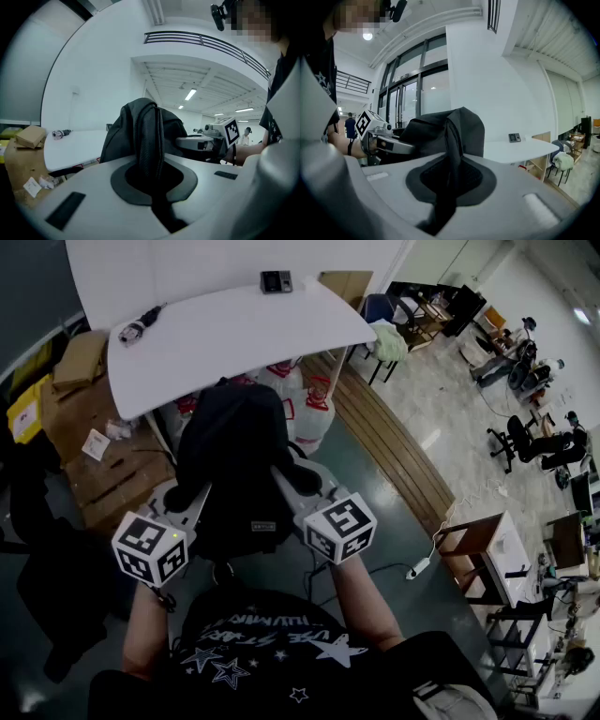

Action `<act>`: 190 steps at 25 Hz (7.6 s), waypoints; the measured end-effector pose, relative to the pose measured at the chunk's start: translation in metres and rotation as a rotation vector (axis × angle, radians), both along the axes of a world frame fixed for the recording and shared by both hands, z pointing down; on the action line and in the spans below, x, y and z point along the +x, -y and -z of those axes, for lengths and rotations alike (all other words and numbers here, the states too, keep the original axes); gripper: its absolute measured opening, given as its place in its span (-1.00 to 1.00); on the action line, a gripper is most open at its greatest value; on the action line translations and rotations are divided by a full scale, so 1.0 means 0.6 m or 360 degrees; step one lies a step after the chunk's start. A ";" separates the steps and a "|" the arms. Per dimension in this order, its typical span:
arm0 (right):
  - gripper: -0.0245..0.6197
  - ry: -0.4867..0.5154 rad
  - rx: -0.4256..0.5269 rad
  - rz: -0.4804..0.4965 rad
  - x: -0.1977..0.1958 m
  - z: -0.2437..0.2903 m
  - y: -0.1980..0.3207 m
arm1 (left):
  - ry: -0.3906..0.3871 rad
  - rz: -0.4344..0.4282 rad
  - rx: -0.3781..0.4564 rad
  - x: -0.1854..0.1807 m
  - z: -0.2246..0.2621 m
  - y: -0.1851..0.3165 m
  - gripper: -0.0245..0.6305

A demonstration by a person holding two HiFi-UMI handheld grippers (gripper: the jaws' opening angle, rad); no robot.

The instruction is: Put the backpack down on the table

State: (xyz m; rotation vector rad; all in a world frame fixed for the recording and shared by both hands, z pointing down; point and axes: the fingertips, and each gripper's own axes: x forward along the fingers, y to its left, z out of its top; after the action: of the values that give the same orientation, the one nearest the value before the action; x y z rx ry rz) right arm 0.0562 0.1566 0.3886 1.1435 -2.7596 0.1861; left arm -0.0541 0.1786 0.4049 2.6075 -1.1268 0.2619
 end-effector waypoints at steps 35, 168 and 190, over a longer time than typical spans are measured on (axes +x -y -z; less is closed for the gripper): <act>-0.82 0.0015 -0.0031 -0.0110 -0.132 0.009 0.138 | 0.0009 -0.0163 0.0023 -0.137 0.010 0.154 -0.89; -0.25 0.0142 0.0108 0.0035 -0.122 0.055 1.187 | -0.0137 0.0156 0.0347 -0.139 0.030 1.204 -0.32; 0.19 0.0190 0.0146 -0.0120 -0.042 0.058 1.035 | -0.0076 0.0409 0.0324 -0.126 0.017 1.053 0.30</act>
State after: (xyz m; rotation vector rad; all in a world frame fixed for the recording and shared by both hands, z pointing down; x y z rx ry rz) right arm 0.0308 -0.4644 0.3541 1.3011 -2.8573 0.1417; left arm -0.1298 -0.4533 0.3946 2.5827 -1.5245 0.0304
